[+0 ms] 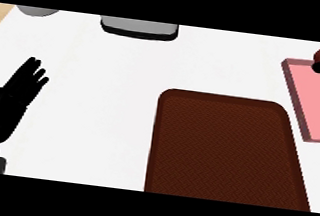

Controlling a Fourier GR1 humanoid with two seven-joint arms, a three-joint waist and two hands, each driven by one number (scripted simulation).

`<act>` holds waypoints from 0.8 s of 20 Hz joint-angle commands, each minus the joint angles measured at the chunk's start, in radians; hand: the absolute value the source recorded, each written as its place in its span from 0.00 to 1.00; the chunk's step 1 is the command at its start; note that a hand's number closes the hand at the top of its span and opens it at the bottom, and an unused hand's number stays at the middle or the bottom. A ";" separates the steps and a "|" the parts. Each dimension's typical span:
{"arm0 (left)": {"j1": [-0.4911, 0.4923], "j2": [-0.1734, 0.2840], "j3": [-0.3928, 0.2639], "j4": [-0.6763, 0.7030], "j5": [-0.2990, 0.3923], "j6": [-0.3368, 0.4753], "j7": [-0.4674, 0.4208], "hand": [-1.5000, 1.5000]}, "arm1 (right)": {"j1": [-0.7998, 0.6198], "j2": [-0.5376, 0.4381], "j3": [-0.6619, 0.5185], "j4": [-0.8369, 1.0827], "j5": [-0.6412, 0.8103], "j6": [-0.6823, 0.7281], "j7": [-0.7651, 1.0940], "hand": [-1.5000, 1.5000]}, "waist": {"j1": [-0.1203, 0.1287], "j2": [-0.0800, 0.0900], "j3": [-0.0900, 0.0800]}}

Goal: Pick the bell pepper from the tray and place it in the cardboard box

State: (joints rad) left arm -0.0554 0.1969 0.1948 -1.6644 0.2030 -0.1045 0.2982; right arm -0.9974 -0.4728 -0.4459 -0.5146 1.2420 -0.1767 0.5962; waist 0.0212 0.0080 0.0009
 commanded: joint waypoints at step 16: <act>0.031 -0.018 0.007 -0.012 -0.007 0.008 -0.010 0.50 | 0.075 0.069 -0.241 -0.205 -0.381 -0.409 -0.301 0.00 | -0.026 -0.012 0.000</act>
State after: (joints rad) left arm -0.0379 0.1986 0.2135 -1.6709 0.2044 -0.1054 0.2971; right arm -0.9253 -0.4213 -0.6282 -0.6382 0.9568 -0.5177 0.3424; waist 0.0020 -0.0007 0.0013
